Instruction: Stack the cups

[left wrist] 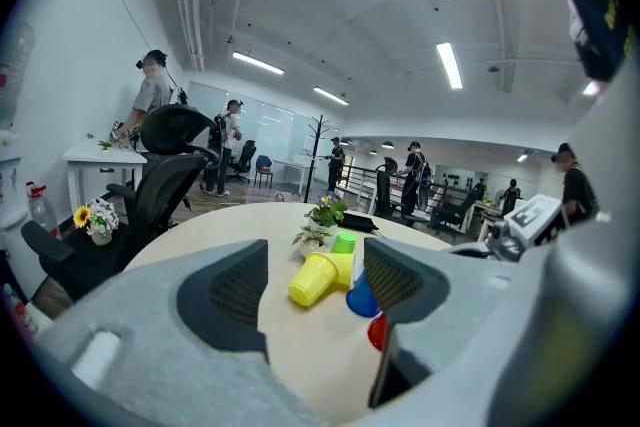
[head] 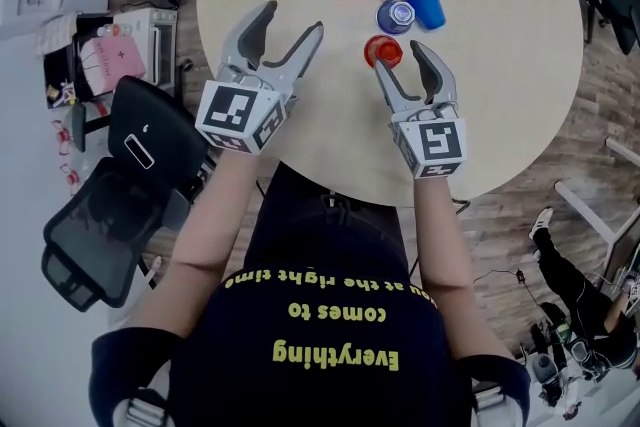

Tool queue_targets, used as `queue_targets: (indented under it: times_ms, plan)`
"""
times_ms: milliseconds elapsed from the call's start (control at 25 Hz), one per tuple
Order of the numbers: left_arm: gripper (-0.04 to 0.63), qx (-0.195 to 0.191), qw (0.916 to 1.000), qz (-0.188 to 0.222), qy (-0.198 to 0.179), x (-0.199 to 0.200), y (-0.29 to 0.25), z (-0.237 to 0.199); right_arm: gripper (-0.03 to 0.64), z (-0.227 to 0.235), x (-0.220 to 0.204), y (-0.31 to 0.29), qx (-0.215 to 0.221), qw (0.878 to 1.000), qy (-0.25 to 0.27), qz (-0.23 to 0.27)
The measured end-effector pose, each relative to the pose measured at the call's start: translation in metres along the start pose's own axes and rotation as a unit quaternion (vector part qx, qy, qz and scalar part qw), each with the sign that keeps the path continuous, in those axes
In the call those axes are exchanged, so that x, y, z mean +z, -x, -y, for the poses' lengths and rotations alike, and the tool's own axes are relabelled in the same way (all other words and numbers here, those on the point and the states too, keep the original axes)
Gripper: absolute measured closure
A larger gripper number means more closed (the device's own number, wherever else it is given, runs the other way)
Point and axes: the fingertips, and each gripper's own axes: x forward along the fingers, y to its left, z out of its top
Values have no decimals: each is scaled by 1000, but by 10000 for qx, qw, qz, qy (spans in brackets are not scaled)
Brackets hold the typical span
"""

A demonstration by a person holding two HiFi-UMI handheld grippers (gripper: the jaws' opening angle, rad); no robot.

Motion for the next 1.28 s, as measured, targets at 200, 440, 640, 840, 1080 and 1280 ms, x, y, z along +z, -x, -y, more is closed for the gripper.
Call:
queue_targets:
  times_ms: [200, 440, 640, 840, 1080, 1280]
  plan:
    - [296, 88, 9999, 53, 10, 2, 2, -3, 356, 1, -23, -11, -65, 9996, 123, -245]
    - [296, 159, 9998, 47, 113, -3, 7, -2, 368, 4, -37, -16, -146, 9991, 241, -329]
    - [296, 106, 9998, 7, 140, -10, 8, 3, 400, 1, -41, -18, -151, 9987, 306, -367]
    - [296, 6, 9999, 36, 119, -8, 7, 9, 400, -1, -33, -13, -166, 9989, 340, -291]
    - [296, -46, 9999, 122, 84, 0, 6, 16, 402, -1, -12, 4, -224, 9988, 399, -146]
    - [296, -168, 9998, 144, -15, 5, 5, 29, 402, 0, 2, 30, -306, 9985, 454, -27]
